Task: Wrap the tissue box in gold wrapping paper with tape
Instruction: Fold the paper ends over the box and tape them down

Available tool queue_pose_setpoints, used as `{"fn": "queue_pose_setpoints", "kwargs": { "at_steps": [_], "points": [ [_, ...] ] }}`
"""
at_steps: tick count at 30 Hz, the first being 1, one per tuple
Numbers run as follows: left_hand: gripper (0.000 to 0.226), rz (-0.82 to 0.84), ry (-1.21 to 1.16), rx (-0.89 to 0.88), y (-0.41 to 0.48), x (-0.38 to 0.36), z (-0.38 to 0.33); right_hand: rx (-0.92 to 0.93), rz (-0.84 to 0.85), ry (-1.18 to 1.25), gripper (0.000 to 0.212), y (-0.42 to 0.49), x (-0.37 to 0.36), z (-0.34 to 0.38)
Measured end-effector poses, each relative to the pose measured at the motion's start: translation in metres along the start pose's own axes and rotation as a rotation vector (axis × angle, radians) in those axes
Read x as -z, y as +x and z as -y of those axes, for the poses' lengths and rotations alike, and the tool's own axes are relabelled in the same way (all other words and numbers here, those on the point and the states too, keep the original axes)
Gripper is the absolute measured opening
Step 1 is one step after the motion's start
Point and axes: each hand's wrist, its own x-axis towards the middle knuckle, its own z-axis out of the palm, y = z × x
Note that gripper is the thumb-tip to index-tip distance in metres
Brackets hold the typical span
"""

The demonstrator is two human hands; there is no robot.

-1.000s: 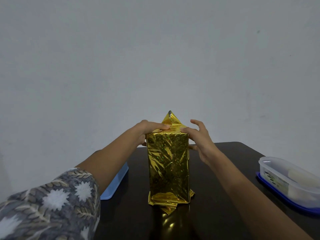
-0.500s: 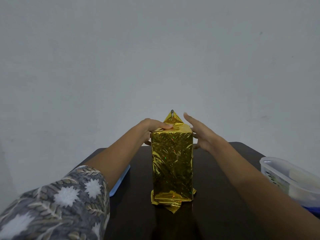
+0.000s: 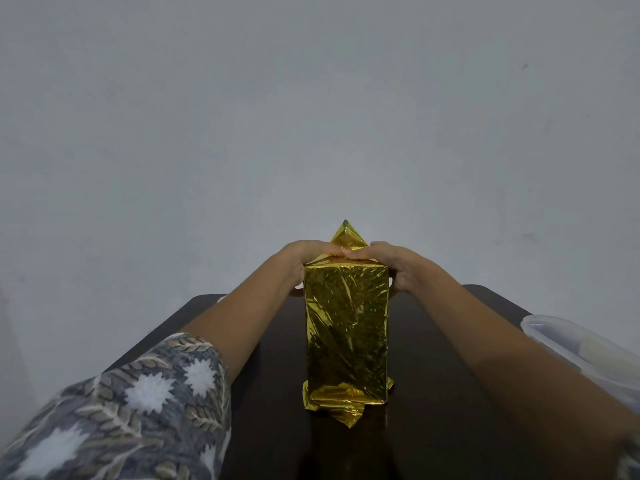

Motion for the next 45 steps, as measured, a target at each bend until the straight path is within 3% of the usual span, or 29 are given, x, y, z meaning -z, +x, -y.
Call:
{"fn": "queue_pose_setpoints", "kwargs": {
  "at_steps": [5,8,11,14,20,23,26,32,35,37,45],
  "points": [
    [0.045,-0.170,-0.172,-0.095,0.020,0.048,0.041,-0.021,0.021,0.056,0.032,0.006,0.000,-0.003],
    [0.035,-0.477,0.191,-0.103,0.023,0.092,0.096,-0.013,0.002,0.039,0.041,0.010,0.001,-0.006],
    [0.044,-0.539,0.545,0.106,0.013,0.120,0.142,0.011,0.009,0.030,0.045,0.010,0.000,-0.006],
    [0.045,-0.476,0.364,0.184,0.009,0.130,0.160,0.029,0.015,0.057,0.042,0.009,0.000,-0.006],
    [0.021,-0.410,0.043,0.236,0.011,0.130,0.153,0.038,0.014,0.074,0.045,0.005,0.001,-0.006],
    [0.029,-0.370,-0.089,0.292,0.014,0.135,0.149,0.035,0.003,0.075,0.044,0.004,0.001,-0.006],
    [0.021,-0.371,-0.157,0.311,0.018,0.135,0.146,0.035,-0.001,0.079,0.046,0.004,0.000,-0.006],
    [0.038,-0.341,-0.266,0.300,0.019,0.142,0.144,0.016,0.002,0.040,0.047,0.004,0.000,-0.008],
    [0.030,-0.344,-0.274,0.282,0.017,0.137,0.145,0.020,0.006,0.039,0.044,0.003,0.000,-0.008],
    [0.007,-0.351,-0.276,0.265,0.014,0.132,0.143,0.025,0.006,0.046,0.040,0.003,0.001,-0.008],
    [0.010,-0.518,-0.549,0.026,0.007,0.126,0.169,-0.017,-0.023,0.018,0.038,0.004,0.000,-0.009]
  ]
}}
